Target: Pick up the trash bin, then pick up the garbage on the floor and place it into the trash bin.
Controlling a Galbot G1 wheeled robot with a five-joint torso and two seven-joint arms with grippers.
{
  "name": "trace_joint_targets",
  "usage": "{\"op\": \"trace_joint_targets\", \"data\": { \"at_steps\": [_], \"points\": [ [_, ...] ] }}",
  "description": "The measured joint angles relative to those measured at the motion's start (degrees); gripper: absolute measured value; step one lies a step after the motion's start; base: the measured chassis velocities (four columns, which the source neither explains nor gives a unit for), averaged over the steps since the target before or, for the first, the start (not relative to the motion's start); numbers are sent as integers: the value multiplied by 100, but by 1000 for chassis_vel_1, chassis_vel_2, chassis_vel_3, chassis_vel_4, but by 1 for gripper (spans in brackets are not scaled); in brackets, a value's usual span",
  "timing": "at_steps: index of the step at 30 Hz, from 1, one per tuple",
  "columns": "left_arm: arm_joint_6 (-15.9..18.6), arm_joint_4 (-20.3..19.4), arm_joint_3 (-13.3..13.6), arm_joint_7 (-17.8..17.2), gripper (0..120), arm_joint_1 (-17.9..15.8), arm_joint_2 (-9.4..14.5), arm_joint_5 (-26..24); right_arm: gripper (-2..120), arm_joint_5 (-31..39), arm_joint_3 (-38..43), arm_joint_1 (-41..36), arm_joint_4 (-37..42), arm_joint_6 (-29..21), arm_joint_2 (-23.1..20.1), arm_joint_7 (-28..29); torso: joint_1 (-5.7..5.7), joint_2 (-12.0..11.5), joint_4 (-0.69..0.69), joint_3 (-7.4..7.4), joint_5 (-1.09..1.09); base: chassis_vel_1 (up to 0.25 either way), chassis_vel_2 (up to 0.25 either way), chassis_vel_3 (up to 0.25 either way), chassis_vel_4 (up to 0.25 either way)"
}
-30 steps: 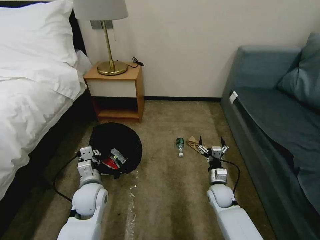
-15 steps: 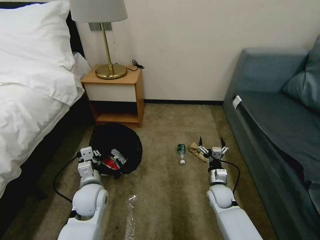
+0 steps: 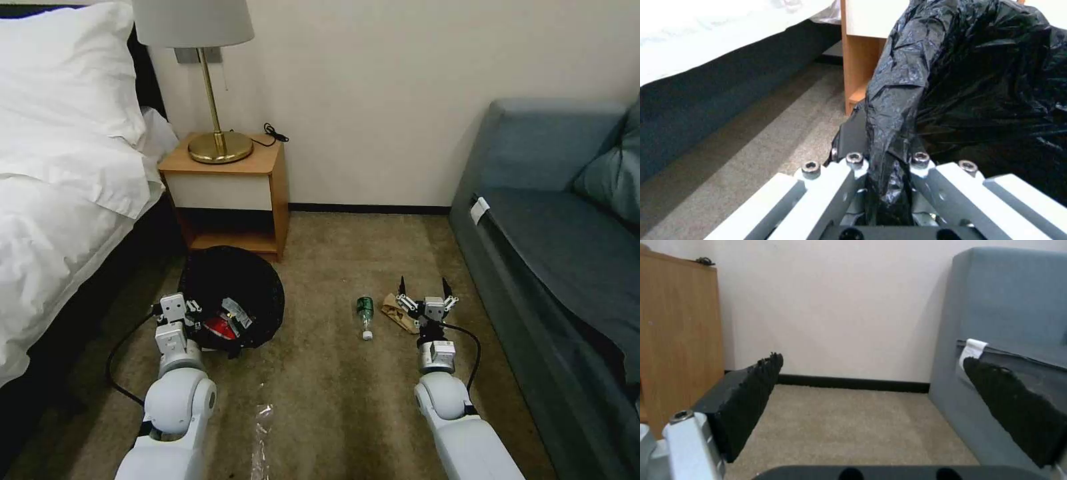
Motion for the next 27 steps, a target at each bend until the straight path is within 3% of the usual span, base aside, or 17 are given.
{"op": "trace_joint_targets", "data": {
  "at_steps": [27],
  "points": [
    [4,15,-4,-42,3,-30,-5,-35,100,-59,-51,-5,-75,35,-139,-30,0,0,0,0,0,-79,80,78,-77]
  ]
}}
